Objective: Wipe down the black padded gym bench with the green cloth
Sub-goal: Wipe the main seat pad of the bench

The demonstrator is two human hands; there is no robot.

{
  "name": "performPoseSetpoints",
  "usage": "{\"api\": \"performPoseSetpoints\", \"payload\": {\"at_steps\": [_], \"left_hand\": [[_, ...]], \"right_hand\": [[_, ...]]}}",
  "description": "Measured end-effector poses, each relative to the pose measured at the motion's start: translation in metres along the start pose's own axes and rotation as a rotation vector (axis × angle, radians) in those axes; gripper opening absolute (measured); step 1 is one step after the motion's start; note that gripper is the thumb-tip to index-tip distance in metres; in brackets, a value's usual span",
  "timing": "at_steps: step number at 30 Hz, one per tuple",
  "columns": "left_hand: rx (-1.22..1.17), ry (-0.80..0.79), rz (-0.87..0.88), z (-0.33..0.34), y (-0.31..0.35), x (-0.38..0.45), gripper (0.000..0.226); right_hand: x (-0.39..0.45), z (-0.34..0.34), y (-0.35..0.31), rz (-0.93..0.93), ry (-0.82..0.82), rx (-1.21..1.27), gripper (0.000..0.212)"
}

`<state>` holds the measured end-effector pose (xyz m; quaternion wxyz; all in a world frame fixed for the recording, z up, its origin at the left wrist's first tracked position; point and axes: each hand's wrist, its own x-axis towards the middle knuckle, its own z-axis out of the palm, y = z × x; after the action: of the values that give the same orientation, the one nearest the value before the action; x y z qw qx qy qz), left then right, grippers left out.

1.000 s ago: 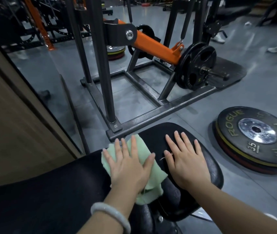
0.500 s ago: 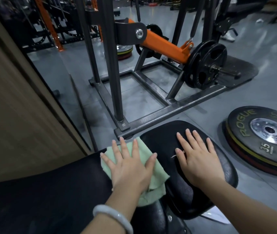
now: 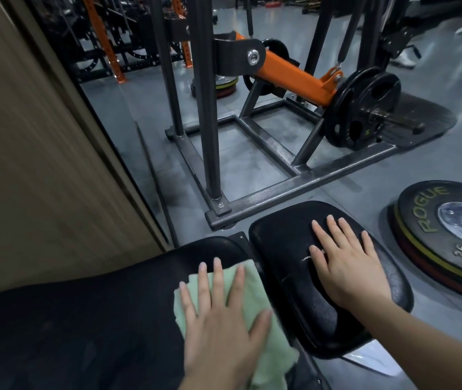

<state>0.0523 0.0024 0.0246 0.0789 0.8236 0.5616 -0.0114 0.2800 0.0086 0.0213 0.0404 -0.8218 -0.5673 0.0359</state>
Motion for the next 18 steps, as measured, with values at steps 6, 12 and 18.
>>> {"api": "performPoseSetpoints", "payload": {"at_steps": [6, 12, 18], "left_hand": [[0.060, 0.011, -0.099, -0.013, 0.002, 0.067, 0.078], [0.050, 0.029, -0.088, -0.006, 0.003, 0.033, 0.077], [0.020, 0.021, -0.067, 0.006, -0.003, -0.003, 0.069]], "right_hand": [[0.002, -0.002, -0.001, -0.007, 0.004, 0.006, 0.079], [-0.001, -0.003, -0.002, -0.015, -0.009, 0.012, 0.081], [0.000, 0.000, -0.003, -0.029, -0.017, -0.026, 0.084]]}}
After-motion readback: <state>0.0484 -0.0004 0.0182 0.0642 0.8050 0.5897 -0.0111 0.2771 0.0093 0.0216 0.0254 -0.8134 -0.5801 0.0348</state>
